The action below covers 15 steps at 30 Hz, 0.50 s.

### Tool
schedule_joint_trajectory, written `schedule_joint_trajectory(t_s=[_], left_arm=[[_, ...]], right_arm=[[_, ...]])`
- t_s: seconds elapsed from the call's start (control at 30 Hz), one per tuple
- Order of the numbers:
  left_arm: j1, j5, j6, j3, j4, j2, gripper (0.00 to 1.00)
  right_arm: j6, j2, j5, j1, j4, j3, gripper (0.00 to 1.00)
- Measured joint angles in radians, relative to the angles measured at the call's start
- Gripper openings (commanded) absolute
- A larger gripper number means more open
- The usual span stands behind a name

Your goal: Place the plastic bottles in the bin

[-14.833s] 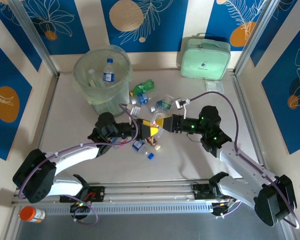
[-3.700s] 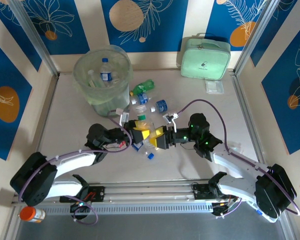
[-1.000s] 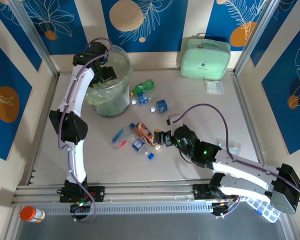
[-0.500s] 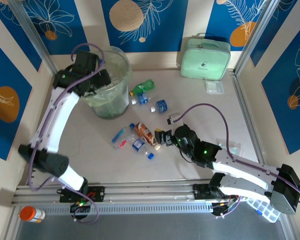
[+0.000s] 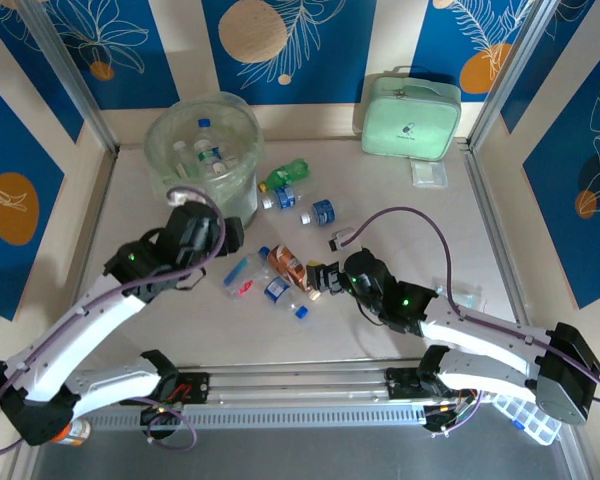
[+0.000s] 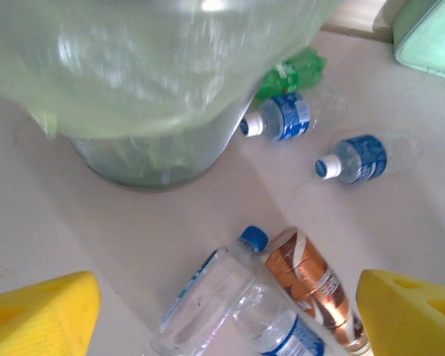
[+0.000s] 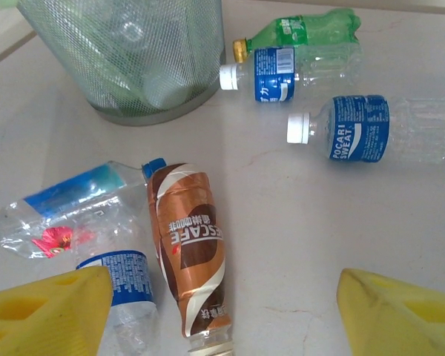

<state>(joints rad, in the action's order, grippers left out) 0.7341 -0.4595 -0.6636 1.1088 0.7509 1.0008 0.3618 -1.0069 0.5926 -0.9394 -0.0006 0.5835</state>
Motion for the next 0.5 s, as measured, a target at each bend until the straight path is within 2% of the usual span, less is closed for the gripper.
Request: schedule_joint_trajectory(t_s=[0.3,0.5], left_arm=[[0.014,-0.017,0.068,-0.358,-0.306,-0.152,0.88],[0.014,-0.023,0.069,-0.454,-0.416,-0.189,0.88]], right_arm=[[-0.024,-0.085,-0.031,-0.006,0.001,0.043,0.80],[-0.045,-0.193,-0.074,-0.018,-0.009,0.103,0.80]])
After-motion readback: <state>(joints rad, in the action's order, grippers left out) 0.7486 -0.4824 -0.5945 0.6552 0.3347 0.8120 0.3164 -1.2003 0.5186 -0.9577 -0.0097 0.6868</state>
